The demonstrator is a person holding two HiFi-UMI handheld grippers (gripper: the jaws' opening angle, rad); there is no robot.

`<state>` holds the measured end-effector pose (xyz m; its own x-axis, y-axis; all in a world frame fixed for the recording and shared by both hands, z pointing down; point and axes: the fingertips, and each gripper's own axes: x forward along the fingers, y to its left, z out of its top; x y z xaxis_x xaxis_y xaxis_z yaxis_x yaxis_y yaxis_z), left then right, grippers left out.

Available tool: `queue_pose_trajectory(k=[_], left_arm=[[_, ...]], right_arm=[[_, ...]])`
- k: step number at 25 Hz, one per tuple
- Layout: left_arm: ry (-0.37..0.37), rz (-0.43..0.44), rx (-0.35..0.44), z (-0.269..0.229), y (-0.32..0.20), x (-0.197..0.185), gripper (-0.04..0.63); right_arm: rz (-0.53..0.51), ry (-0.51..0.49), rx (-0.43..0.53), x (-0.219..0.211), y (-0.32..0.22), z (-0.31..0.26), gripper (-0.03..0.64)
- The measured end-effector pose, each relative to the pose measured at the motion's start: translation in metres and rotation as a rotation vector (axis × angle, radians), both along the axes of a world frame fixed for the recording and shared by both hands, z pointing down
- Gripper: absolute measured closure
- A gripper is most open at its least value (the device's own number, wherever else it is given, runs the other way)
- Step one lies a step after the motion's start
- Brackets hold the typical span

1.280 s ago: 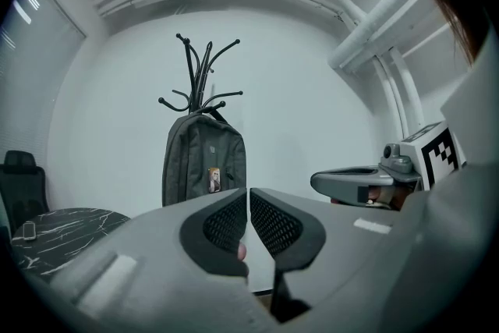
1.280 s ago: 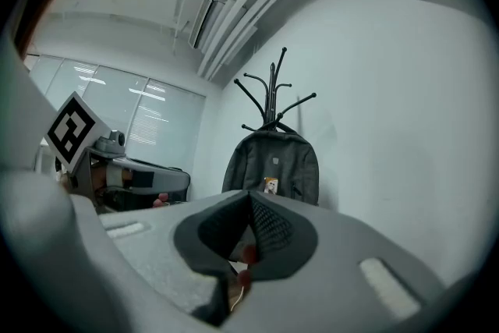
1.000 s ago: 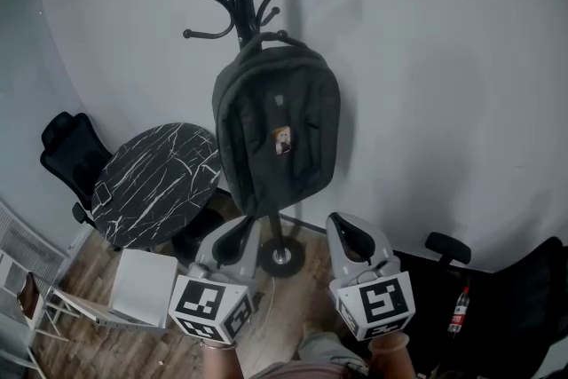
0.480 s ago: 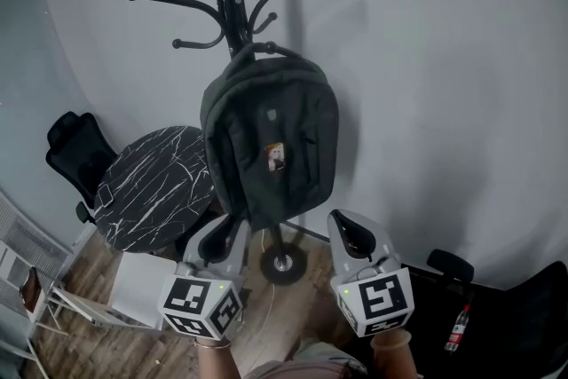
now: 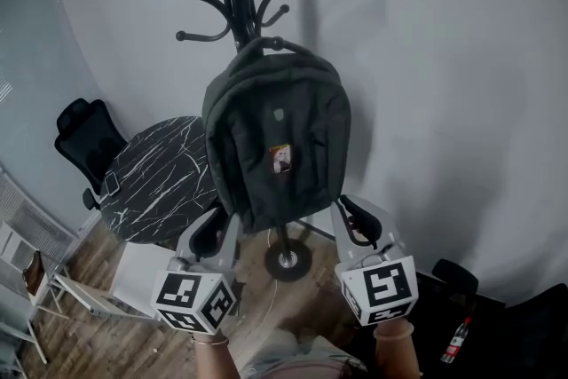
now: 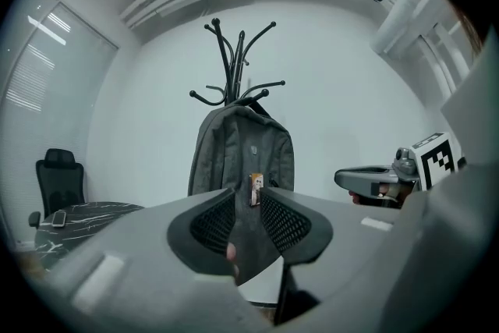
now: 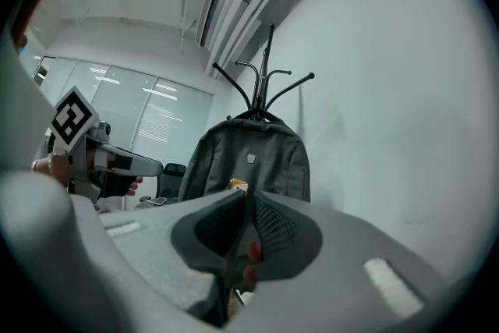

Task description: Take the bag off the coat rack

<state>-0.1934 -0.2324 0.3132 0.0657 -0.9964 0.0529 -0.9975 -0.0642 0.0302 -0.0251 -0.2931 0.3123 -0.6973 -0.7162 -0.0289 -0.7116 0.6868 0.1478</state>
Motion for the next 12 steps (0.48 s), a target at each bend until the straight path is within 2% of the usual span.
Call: queue_pose_trajectory(k=[5,12], left_arm=[[0.005,-0.002,-0.027,0.007,-0.013,-0.008,0.471],[0.009,-0.026,-0.022,0.006,-0.034,-0.027,0.443]], right_arm=[[0.011,-0.002,0.002,-0.003,-0.018,0.000,0.568],[0.046,0.014,-0.013,-0.006,-0.045,0.005,0.551]])
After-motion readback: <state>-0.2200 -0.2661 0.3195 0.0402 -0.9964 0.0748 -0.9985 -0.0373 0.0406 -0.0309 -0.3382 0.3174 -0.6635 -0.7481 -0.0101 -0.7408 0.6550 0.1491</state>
